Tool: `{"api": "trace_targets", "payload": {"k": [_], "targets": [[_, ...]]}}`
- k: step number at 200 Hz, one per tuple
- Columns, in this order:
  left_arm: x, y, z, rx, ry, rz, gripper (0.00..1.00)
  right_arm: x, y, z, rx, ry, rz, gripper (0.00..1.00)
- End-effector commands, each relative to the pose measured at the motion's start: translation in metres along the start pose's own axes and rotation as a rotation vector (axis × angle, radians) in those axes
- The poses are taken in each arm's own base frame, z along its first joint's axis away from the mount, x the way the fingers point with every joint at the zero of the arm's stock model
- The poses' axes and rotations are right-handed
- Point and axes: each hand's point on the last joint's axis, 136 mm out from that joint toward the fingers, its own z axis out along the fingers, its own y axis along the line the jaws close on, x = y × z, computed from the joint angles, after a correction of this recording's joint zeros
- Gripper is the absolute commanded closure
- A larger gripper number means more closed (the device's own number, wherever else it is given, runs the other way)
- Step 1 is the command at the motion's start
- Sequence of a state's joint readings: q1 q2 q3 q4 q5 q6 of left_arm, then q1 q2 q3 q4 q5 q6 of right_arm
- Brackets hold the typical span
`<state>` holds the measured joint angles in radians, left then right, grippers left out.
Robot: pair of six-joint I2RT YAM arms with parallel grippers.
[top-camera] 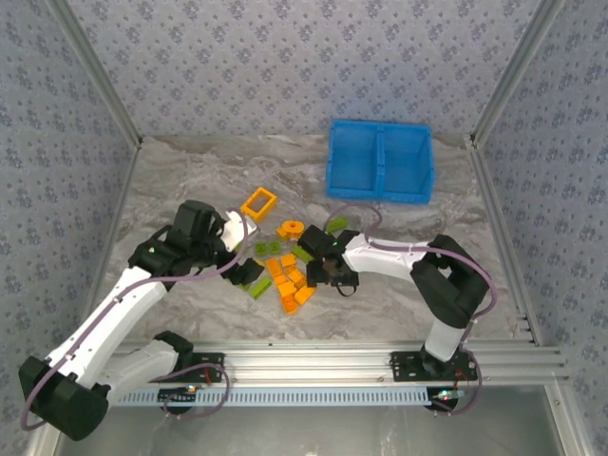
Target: Sort the legos into containers by color
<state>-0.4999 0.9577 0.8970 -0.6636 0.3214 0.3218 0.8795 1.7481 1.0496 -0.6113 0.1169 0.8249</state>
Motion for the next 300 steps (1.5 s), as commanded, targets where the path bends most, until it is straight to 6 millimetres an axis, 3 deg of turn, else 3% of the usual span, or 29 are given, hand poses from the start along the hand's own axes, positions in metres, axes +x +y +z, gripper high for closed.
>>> {"api": "trace_targets", "payload": {"k": [1, 31, 84, 119, 168, 197, 216, 230, 266, 284, 300], "targets": [[-0.015, -0.008, -0.007, 0.021, -0.087, 0.061, 0.01, -0.008, -0.005, 0.004, 0.030, -0.038, 0.075, 0.29], [-0.014, -0.004, -0.009, -0.019, -0.107, 0.071, 0.01, -0.013, -0.002, 0.009, 0.004, -0.056, 0.098, 0.42], [-0.008, 0.001, -0.008, -0.057, -0.094, 0.085, 0.01, -0.009, 0.002, 0.014, -0.028, -0.033, 0.122, 0.46], [-0.003, 0.001, -0.007, -0.059, -0.088, 0.092, 0.01, -0.006, -0.004, 0.013, -0.017, -0.039, 0.124, 0.56], [-0.001, 0.000, -0.006, -0.055, -0.091, 0.090, 0.01, -0.006, -0.014, -0.010, -0.038, -0.098, 0.117, 0.63], [-0.004, -0.001, -0.008, -0.056, -0.110, 0.094, 0.01, -0.013, -0.024, -0.038, -0.063, -0.175, 0.100, 0.68], [-0.010, -0.008, -0.012, -0.025, -0.150, 0.105, 0.01, -0.028, -0.036, -0.070, -0.083, -0.275, 0.111, 0.70], [-0.017, -0.014, -0.017, -0.002, -0.190, 0.116, 0.01, -0.051, -0.054, -0.098, -0.089, -0.368, 0.125, 0.70], [-0.025, -0.020, -0.030, 0.002, -0.259, 0.148, 0.01, -0.134, -0.129, -0.151, -0.050, -0.574, 0.224, 0.69], [-0.024, -0.018, -0.036, -0.030, -0.268, 0.157, 0.01, -0.174, -0.163, -0.162, -0.026, -0.628, 0.286, 0.69], [-0.024, -0.019, -0.041, -0.044, -0.284, 0.163, 0.01, -0.207, -0.185, -0.158, -0.025, -0.640, 0.336, 0.69]]}}
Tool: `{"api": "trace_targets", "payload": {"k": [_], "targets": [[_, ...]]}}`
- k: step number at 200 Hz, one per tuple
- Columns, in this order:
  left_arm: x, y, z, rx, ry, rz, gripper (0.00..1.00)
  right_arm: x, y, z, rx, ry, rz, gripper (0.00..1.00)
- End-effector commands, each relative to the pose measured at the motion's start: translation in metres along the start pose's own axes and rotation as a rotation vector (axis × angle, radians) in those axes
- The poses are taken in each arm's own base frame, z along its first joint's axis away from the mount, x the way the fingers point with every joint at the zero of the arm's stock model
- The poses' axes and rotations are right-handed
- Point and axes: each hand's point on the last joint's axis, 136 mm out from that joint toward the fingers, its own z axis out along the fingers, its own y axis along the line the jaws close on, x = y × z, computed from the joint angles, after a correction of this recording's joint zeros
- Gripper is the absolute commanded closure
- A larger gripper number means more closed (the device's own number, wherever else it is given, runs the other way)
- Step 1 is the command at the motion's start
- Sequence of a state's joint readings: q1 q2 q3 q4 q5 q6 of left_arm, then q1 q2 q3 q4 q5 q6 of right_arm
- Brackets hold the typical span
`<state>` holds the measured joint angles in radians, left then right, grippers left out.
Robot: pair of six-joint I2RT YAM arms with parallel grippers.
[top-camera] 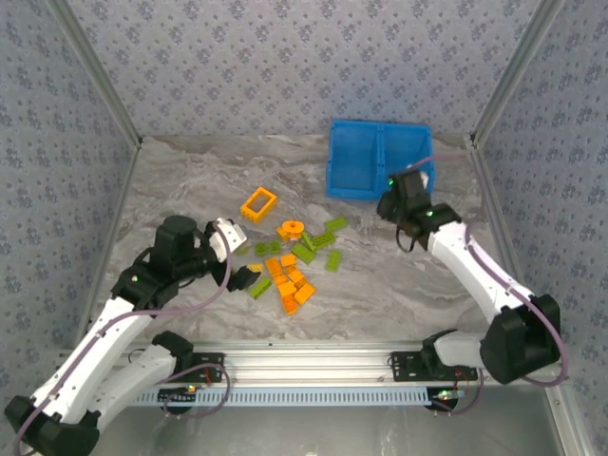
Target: Sort the legos into containers by color
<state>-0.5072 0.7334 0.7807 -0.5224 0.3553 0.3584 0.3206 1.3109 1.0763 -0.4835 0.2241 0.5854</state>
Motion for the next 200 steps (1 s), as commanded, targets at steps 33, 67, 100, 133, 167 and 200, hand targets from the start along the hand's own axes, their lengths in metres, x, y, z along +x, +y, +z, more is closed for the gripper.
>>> {"api": "trace_targets", "payload": {"k": [33, 67, 100, 133, 167, 200], "targets": [[-0.011, -0.004, -0.016, -0.034, -0.091, 0.066, 0.01, -0.089, -0.025, 0.092, 0.054, -0.004, 0.028, 0.69], [-0.009, -0.003, -0.016, -0.039, -0.081, 0.069, 0.01, -0.099, -0.033, 0.171, 0.080, 0.113, 0.070, 0.69], [-0.008, -0.001, -0.017, -0.050, -0.074, 0.063, 0.01, -0.088, -0.034, 0.211, 0.104, 0.209, 0.050, 0.61], [-0.007, 0.001, -0.015, -0.057, -0.070, 0.063, 0.01, -0.095, -0.034, 0.201, 0.106, 0.201, 0.047, 0.43], [-0.003, 0.002, -0.010, -0.053, -0.052, 0.054, 0.01, -0.108, -0.028, 0.165, 0.076, 0.144, 0.053, 0.43], [-0.002, 0.010, -0.005, -0.091, -0.047, 0.022, 0.01, -0.097, -0.022, 0.114, 0.026, 0.081, 0.070, 0.43]]}}
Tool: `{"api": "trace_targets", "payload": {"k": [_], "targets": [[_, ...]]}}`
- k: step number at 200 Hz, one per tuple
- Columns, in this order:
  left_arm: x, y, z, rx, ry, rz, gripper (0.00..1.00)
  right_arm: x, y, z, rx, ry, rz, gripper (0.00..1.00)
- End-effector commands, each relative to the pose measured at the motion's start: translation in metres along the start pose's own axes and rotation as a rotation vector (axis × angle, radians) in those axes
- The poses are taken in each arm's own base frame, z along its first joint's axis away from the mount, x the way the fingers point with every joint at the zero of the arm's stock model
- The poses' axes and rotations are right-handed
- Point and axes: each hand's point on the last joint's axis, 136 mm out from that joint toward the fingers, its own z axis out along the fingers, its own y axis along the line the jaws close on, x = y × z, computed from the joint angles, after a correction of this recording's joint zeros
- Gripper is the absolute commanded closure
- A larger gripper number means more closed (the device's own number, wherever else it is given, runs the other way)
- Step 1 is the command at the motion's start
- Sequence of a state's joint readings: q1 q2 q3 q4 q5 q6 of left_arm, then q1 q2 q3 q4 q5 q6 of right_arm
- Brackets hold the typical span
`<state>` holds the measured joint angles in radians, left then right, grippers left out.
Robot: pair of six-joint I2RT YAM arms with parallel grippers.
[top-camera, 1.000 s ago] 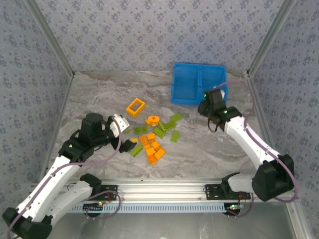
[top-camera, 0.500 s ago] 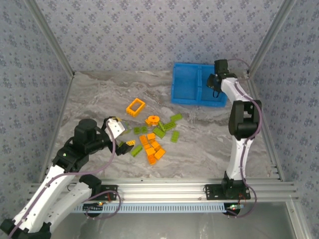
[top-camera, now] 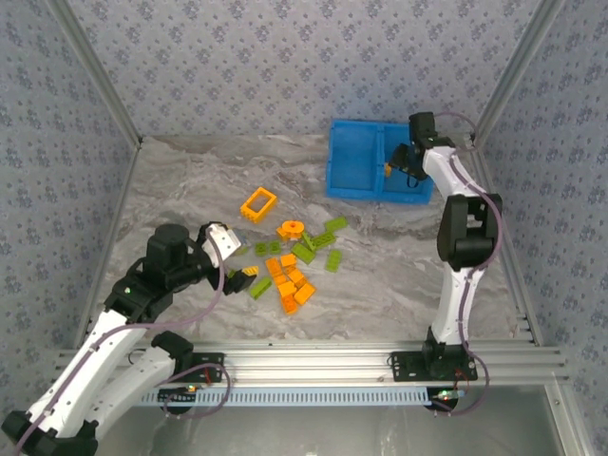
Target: Sort the legos into containers by color
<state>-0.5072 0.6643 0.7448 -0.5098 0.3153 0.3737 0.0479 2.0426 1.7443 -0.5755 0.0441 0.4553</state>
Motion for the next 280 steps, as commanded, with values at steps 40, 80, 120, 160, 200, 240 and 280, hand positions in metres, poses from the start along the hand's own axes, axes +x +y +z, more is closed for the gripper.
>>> {"api": "trace_targets", "payload": {"k": [40, 80, 120, 160, 200, 240, 280], "targets": [[-0.001, 0.026, 0.007, -0.140, -0.014, -0.046, 0.01, 0.086, 0.049, -0.124, -0.207, -0.108, -0.224, 0.42], [0.005, 0.026, 0.008, -0.135, 0.015, -0.019, 0.01, 0.238, 0.107, -0.153, -0.399, 0.073, -0.614, 0.37], [0.007, 0.022, 0.013, -0.099, 0.031, -0.031, 0.01, 0.351, 0.115, -0.151, -0.460, 0.267, -0.871, 0.33], [0.010, 0.023, 0.015, -0.103, 0.046, -0.031, 0.01, 0.402, 0.114, -0.140, -0.457, 0.374, -1.031, 0.28], [0.013, 0.026, 0.016, -0.119, 0.067, -0.030, 0.01, 0.421, 0.116, -0.115, -0.436, 0.403, -1.115, 0.26], [0.017, 0.029, 0.016, -0.133, 0.087, -0.030, 0.01, 0.441, 0.130, -0.112, -0.478, 0.424, -1.164, 0.16], [0.017, 0.031, 0.017, -0.140, 0.093, -0.028, 0.01, 0.443, 0.135, -0.102, -0.448, 0.417, -1.164, 0.07]]}}
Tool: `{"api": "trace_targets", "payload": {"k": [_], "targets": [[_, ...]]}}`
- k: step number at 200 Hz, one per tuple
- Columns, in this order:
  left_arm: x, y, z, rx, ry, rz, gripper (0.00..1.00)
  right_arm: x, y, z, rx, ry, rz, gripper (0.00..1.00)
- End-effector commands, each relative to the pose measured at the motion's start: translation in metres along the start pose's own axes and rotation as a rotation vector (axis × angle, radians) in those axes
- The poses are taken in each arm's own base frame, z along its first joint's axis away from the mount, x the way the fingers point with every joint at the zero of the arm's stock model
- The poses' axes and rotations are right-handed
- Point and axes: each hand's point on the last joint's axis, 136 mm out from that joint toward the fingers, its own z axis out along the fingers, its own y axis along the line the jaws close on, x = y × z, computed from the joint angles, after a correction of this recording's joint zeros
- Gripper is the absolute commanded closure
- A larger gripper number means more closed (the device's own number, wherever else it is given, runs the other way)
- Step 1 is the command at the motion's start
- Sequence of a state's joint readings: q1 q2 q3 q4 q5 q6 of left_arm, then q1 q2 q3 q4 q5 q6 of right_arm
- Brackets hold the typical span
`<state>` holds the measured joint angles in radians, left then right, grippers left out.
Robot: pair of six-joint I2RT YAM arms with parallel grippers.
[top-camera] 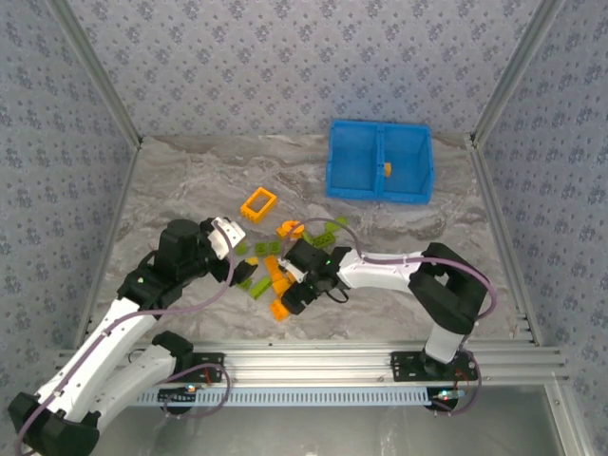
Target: Sort the legos into containers by color
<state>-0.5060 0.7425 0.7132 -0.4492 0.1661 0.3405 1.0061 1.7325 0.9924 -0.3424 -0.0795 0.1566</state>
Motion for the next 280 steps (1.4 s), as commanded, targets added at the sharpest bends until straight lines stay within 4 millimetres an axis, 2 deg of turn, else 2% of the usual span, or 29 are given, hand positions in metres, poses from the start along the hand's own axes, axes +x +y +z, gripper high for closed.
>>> {"api": "trace_targets", "payload": {"k": [1, 33, 66, 79, 86, 100, 115, 127, 141, 156, 174, 201, 246, 280], "targets": [[-0.005, 0.004, -0.003, -0.017, -0.005, 0.017, 0.01, 0.012, -0.005, 0.014, 0.029, 0.061, -0.014, 0.07], [-0.004, 0.005, -0.003, -0.017, 0.003, 0.017, 0.01, 0.011, 0.007, 0.021, 0.000, 0.076, -0.028, 0.00], [-0.003, 0.005, -0.002, -0.019, 0.007, 0.019, 0.01, 0.013, 0.020, 0.023, -0.039, 0.098, -0.047, 0.00], [-0.003, 0.005, -0.002, -0.020, 0.008, 0.019, 0.01, 0.012, 0.021, 0.024, -0.035, 0.092, -0.034, 0.05], [-0.002, 0.005, -0.002, -0.017, 0.011, 0.019, 0.01, 0.013, 0.013, 0.025, 0.000, 0.094, -0.011, 0.07], [-0.002, 0.004, -0.002, -0.016, 0.012, 0.019, 0.01, 0.012, -0.003, 0.024, 0.066, 0.092, 0.041, 0.18], [-0.002, 0.005, -0.002, -0.018, 0.011, 0.019, 0.01, 0.011, -0.021, 0.018, 0.117, 0.074, 0.111, 0.24], [-0.002, 0.005, -0.002, -0.018, 0.011, 0.019, 0.01, 0.007, -0.030, 0.010, 0.137, 0.051, 0.150, 0.24], [-0.002, 0.005, -0.002, -0.018, 0.011, 0.019, 0.01, 0.002, -0.032, -0.002, 0.126, 0.029, 0.167, 0.08], [-0.002, 0.005, -0.002, -0.018, 0.014, 0.019, 0.01, -0.010, -0.028, -0.017, 0.102, -0.016, 0.174, 0.02], [-0.003, 0.005, -0.002, -0.020, 0.012, 0.020, 0.01, -0.028, -0.025, -0.031, 0.050, -0.073, 0.226, 0.04], [-0.002, 0.005, -0.002, -0.019, 0.015, 0.020, 0.01, -0.050, -0.027, -0.039, -0.001, -0.140, 0.288, 0.11], [-0.002, 0.005, -0.004, -0.021, 0.014, 0.023, 0.01, -0.064, -0.042, -0.020, 0.071, -0.148, 0.291, 0.29], [-0.002, 0.006, -0.005, -0.028, 0.015, 0.024, 0.01, -0.064, -0.043, 0.004, 0.078, -0.104, 0.286, 0.29]]}}
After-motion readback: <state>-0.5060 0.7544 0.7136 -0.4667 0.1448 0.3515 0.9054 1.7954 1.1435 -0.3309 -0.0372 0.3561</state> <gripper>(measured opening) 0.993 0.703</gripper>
